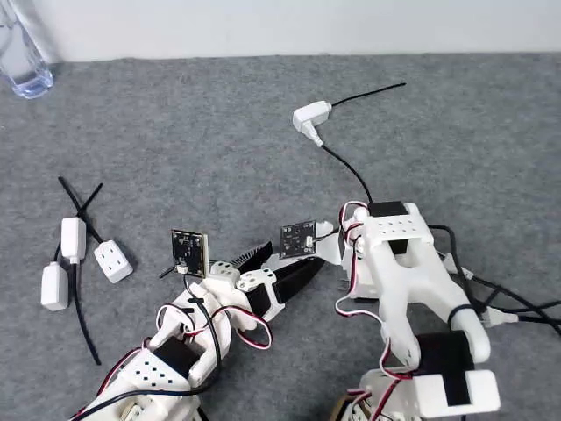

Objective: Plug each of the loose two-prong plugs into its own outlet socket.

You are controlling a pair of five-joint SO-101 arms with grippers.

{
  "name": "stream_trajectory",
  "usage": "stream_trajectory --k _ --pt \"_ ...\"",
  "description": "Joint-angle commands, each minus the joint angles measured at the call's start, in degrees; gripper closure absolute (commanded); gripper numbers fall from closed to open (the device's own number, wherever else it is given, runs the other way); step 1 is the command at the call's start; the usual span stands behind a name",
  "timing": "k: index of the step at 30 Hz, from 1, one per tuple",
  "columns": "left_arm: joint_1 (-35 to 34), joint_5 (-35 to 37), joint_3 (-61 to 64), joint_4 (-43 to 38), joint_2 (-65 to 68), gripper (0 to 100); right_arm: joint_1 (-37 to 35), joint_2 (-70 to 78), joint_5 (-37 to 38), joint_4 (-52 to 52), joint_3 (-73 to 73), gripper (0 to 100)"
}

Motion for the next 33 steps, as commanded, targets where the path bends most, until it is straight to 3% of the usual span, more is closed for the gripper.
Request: stream_trajectory --k 1,6,17,22,26,33 --pt "0.35 -0.09 -0.48 0.35 0.26 66 0.75 -0.13 -0.79 0.04 -0.44 71.9" --pt "0.35 -0.09 -0.48 0.35 0.26 66 0.75 0.31 -0.79 0.13 -0.35 79.3" --pt "0.35 -0.09 -0.48 0.35 0.26 66 0.84 0.31 -0.88 -0.13 4.04 79.4" --pt "0.26 -0.09 -0.48 0.35 0.26 66 0.22 -0.4 -1.58 -8.92 9.93 79.4" --pt "0.18 -0.09 -0.48 0.35 0.26 66 -0.84 -1.19 -4.84 -9.8 9.93 79.6" --pt "0.18 -0.09 -0.48 0.44 0.26 66 -1.54 -1.27 -4.48 -9.8 10.02 98.7"
